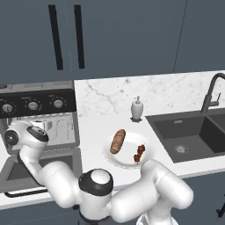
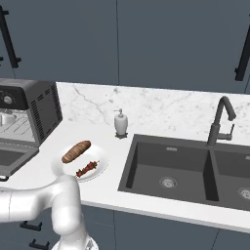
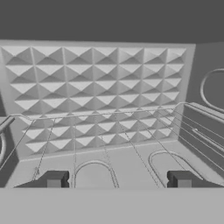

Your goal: Pick up the kebab skewer and baguette bread, and place them inside the toaster oven. Close the toaster oven door and start by setting the timer.

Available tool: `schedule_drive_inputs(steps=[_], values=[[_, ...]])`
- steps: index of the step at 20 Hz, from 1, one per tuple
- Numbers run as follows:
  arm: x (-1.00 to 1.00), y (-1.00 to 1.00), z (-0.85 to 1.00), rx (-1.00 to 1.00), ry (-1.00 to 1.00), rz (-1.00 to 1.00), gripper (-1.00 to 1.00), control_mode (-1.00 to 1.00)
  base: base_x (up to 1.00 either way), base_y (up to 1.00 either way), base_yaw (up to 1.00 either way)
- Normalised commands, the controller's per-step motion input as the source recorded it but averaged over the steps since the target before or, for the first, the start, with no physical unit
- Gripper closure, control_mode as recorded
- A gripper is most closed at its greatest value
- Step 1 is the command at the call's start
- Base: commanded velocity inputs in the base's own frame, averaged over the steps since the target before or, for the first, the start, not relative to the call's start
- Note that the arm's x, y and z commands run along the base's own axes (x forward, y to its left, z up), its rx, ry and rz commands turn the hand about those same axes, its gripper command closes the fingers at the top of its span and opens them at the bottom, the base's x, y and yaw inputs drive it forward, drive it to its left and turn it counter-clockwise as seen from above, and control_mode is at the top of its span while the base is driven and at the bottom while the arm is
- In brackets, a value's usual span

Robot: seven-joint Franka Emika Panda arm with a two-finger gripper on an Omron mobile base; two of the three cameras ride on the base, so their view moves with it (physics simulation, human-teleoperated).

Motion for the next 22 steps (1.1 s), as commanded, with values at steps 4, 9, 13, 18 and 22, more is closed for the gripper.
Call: schedule_drive_inputs(steps=[4, 9, 13, 18, 22], values=[[0.28, 0.17, -0.46, -0.03, 0.0, 0.0, -1.0, -1.0, 0.0, 0.0, 0.0], [0.18, 0.05, -0.51, -0.02, 0.0, 0.0, -1.0, -1.0, 0.0, 0.0, 0.0], [0.01, 0.0, -0.64, -0.01, 0.0, 0.0, -1.0, -1.0, 0.0, 0.0, 0.0], [0.05, 0.0, -0.65, -0.02, 0.03, 0.0, -1.0, -1.0, 0.0, 0.0, 0.0], [0.05, 0.0, -0.79, -0.03, 0.07, 0.0, -1.0, -1.0, 0.0, 0.0, 0.0]])
